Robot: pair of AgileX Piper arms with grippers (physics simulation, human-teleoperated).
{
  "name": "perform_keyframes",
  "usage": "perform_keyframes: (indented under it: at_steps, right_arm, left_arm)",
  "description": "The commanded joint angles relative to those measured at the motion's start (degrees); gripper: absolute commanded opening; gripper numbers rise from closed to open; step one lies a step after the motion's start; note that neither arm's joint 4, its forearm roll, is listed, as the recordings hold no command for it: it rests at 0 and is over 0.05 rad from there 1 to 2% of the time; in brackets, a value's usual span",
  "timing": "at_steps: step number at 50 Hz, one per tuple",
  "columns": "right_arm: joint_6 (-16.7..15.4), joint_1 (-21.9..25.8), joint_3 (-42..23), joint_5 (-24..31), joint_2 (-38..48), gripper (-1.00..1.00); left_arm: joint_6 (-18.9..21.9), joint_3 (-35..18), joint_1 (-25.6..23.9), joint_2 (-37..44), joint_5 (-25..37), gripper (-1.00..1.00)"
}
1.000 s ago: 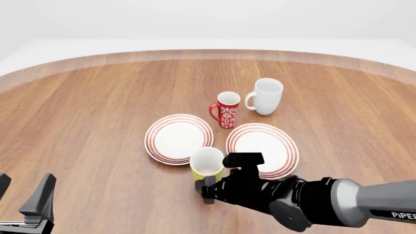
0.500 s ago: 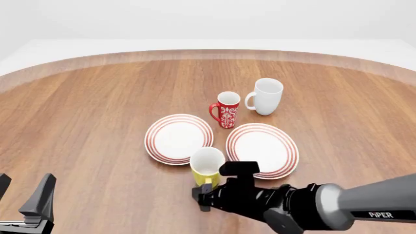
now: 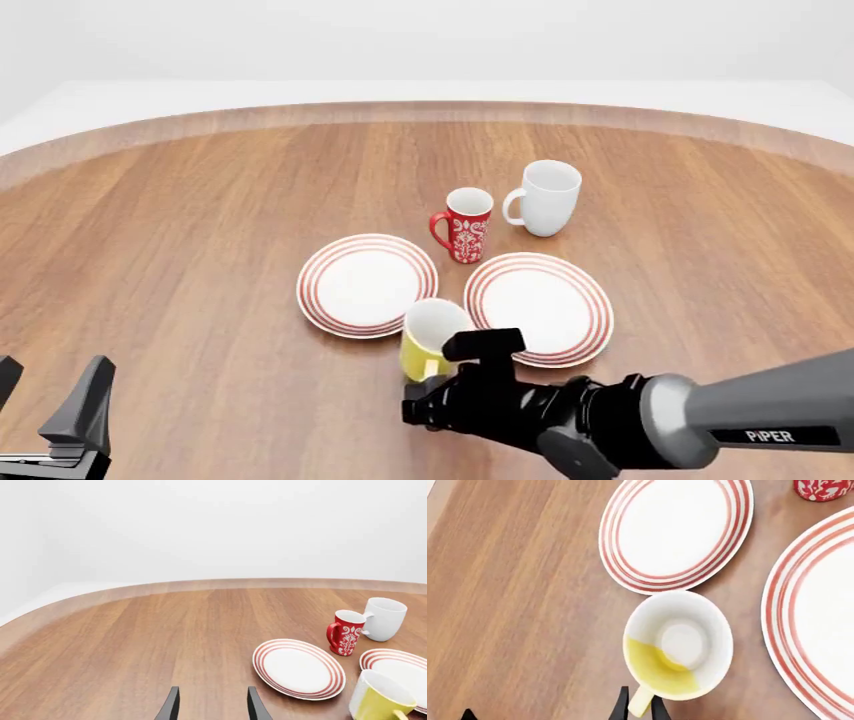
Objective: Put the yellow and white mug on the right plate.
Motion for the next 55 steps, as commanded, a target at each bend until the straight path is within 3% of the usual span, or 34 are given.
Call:
perform_keyframes:
  at_steps: [1,11,25,35,55]
  right_arm:
    - [-2.4,-1.8,-0.3,2.8,-1.5,-1.00]
    - [-6.4,-3.6,-2.1,8.2,-5.7,-1.00]
    - [-8.5,-4.1,-3.2,11.8,-8.8,-1.00]
    - [-11.8,-5.7,-5.8,15.7,-10.5,-1.00]
    - [-17.5,-12.7,-3.2,15.0,-10.6,-1.00]
  left_arm:
    - [0.0,0.0,0.0,0.0,0.0,1.00]
    - [0.0,0.0,0.0,0.0,0.0,1.00]
    - [0.0,0.0,0.0,0.0,0.0,1.00]
    - [0.0,0.0,0.0,0.0,0.0,1.00]
    - [0.0,0.0,0.0,0.0,0.0,1.00]
